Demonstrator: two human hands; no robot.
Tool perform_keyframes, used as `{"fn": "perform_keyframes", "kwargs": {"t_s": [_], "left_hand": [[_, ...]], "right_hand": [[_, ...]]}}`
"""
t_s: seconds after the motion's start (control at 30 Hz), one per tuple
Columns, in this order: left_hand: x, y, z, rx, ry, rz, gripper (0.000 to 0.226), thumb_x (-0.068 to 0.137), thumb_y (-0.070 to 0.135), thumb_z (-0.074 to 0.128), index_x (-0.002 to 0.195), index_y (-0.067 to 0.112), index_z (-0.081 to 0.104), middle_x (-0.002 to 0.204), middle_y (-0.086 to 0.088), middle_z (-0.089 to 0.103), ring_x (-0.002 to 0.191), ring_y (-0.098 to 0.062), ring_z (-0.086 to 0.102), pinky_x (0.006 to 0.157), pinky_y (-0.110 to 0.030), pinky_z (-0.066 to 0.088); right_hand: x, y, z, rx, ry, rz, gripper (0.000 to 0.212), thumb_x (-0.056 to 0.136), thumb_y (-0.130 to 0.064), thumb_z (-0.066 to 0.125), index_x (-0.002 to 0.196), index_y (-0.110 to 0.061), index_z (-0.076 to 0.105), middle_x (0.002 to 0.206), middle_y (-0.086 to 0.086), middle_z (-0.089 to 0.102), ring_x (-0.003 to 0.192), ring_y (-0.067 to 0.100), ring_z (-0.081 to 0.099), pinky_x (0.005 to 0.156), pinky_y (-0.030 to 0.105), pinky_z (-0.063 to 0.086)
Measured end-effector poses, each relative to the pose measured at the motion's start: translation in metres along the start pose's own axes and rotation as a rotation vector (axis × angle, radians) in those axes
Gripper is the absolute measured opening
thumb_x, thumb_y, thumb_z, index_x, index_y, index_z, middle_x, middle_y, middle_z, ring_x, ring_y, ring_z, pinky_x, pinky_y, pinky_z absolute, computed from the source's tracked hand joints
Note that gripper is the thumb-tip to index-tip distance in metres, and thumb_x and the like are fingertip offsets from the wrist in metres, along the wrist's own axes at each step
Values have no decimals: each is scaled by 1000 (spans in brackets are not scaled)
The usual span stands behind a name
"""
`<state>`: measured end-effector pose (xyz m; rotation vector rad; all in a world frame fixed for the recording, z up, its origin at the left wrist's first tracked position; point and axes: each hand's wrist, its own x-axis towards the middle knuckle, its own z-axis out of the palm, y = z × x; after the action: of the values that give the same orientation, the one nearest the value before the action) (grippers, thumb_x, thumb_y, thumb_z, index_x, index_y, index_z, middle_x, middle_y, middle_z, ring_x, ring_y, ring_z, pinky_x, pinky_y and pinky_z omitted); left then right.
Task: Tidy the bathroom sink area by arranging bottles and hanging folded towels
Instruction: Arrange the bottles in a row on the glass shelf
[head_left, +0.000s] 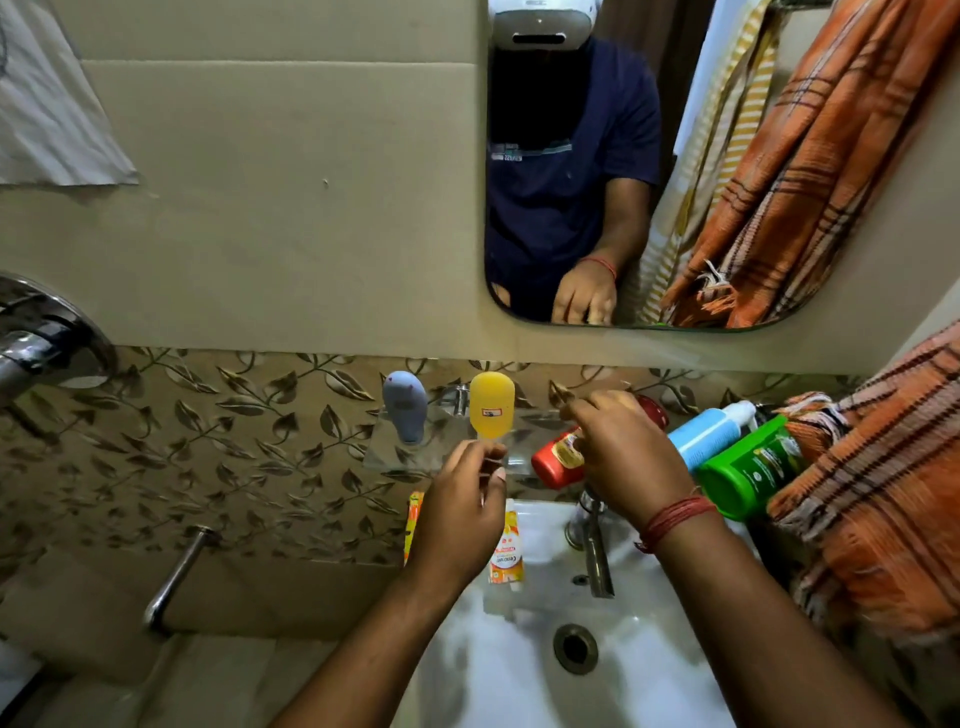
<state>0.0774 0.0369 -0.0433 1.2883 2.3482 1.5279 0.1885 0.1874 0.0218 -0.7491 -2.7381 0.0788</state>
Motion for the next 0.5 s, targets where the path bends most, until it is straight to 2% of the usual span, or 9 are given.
{"fn": "perform_keyframes", "kwargs": {"t_s": [0.1,0.2,0.33,0.5], "left_hand": [[8,12,12,133,-160,91,36,99,18,55,135,22,52,134,5,54,121,-10,53,99,-27,46],[16,22,24,192,-287,30,53,100,26,55,149,24,35,147,2,46,133,-17,43,106,-31,39],[22,25,37,307,-293,25,57,93,34,65,144,28,39,139,5,52,129,-19,44,107,-41,41],[31,34,41,220,-289,-98,42,89,34,62,129,26,54,120,0,59,115,-21,52,96,-40,49]], "right_hand": [[-6,4,2,-124,-65,-69,53,77,-10,70,127,-22,57,129,4,58,121,27,48,100,41,44],[-10,7,6,-160,-68,-87,48,81,-12,66,126,-23,56,130,4,58,123,29,48,104,43,41],[-10,7,16,-145,-40,-121,47,77,-10,68,122,-21,57,120,5,62,113,28,54,97,41,44],[-14,12,23,-115,1,-170,50,77,-11,68,125,-21,59,119,4,66,112,27,59,94,41,49]]}}
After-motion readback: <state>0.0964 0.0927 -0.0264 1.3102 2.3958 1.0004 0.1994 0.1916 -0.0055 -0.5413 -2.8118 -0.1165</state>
